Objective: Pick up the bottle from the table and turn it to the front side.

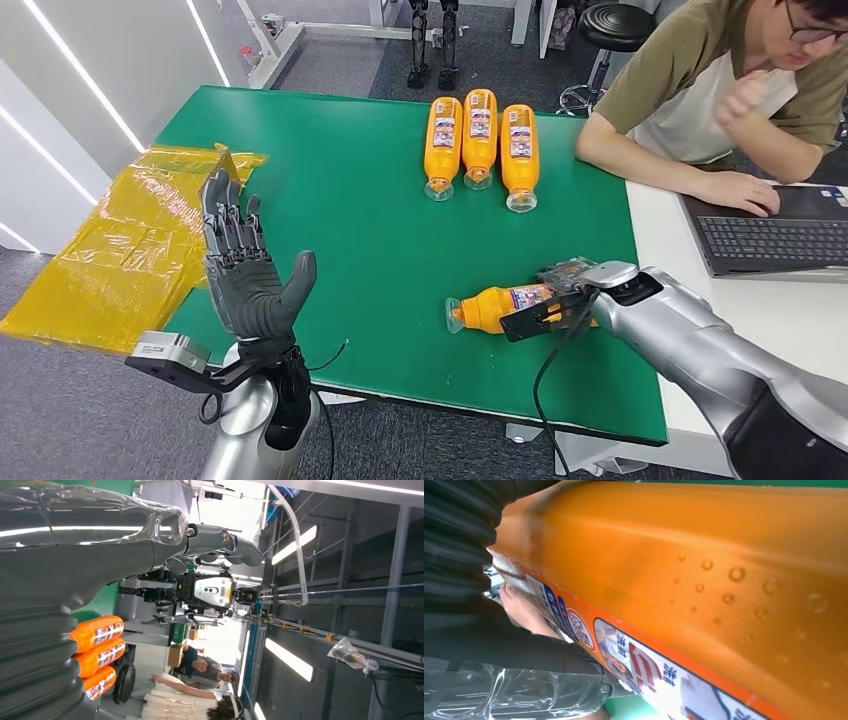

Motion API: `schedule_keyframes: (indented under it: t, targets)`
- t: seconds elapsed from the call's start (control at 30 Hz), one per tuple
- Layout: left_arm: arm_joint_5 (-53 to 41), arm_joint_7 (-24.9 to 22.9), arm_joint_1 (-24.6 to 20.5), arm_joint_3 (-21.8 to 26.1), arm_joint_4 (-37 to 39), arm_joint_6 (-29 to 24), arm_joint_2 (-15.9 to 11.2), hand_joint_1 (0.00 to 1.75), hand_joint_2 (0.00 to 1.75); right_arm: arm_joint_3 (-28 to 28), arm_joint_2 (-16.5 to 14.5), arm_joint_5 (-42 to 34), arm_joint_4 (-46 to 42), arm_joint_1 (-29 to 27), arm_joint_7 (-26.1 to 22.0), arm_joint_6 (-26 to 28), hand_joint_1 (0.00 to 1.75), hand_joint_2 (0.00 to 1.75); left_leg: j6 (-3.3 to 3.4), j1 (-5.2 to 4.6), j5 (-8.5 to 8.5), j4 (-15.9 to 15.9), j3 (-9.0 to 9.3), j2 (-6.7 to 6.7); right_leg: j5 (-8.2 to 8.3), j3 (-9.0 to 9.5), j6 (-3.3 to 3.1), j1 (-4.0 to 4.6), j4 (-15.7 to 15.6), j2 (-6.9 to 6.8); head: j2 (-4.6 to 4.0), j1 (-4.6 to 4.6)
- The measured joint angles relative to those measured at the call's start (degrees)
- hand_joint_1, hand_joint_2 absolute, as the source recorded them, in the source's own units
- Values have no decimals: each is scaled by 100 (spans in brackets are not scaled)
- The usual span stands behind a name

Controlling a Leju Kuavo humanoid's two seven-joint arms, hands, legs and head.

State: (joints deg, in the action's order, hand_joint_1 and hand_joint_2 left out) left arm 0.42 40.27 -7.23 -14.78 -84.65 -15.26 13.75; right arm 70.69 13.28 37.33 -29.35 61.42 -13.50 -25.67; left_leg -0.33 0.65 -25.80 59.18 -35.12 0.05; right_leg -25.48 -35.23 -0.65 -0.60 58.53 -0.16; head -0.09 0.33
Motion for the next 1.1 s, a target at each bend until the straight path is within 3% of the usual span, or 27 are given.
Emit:
schedule_keyframes:
  t: [0.1, 0.13, 0.33, 0.57, 0.73, 0.83, 0.93, 1.1]
  targets:
    - [0, 0, 1, 0, 0, -1, 0, 0, 175, 47, -8, -2, 47, 15, -8, 16, 169, 175, 0, 0, 0, 0, 0, 0, 0, 0, 0, 0, 0, 0, 0, 0]
    - [0, 0, 2, 0, 0, -1, 0, 0, 175, 60, -8, -4, 59, 16, -11, 32, 175, 175, 0, 0, 0, 1, 0, 0, 0, 0, 0, 0, -1, 0, 0, 0]
    - [2, 1, 2, 0, 0, -11, -1, 0, 175, 95, -7, -230, 77, -60, -19, 775, 175, 175, 0, 0, 0, 2, 1, 0, 0, 0, 0, 0, -2, 0, 0, 0]
    - [-43, 0, 13, 0, 2, -54, -2, 0, 175, -280, -115, -684, 30, -761, 175, 3333, 175, 175, -1, 1, -2, 0, -1, 0, -1, -1, 0, 1, -2, 0, 0, -1]
    - [-52, 0, 1, -9, 155, -47, -1, 0, 175, -1092, -369, -939, -381, -1539, 126, 5043, 175, 175, -2, 4, -3, -2, 0, -1, -7, -3, -3, 5, -2, -2, 0, -1]
    - [31, -1, -39, -55, 436, 44, 5, 0, 175, -1783, -524, -1067, -890, -2105, -162, 5828, 175, 175, -3, 4, -3, -3, -1, -1, -9, -5, -3, 5, -2, -2, 0, -2]
    - [189, -5, -105, -130, 799, 225, 21, 0, 175, -2476, -655, -1233, -1442, -2597, -684, 6299, 175, 175, -4, 3, -4, -4, -3, -3, -11, -7, -2, 5, -3, -4, 0, -1]
    - [370, -137, -246, -286, 1407, 513, 37, 0, 175, -3393, -893, -1366, -2290, -3399, -1409, 6481, 175, 175, -7, 3, -7, -3, -5, -4, -11, -6, -1, 5, -7, -7, 0, 0]
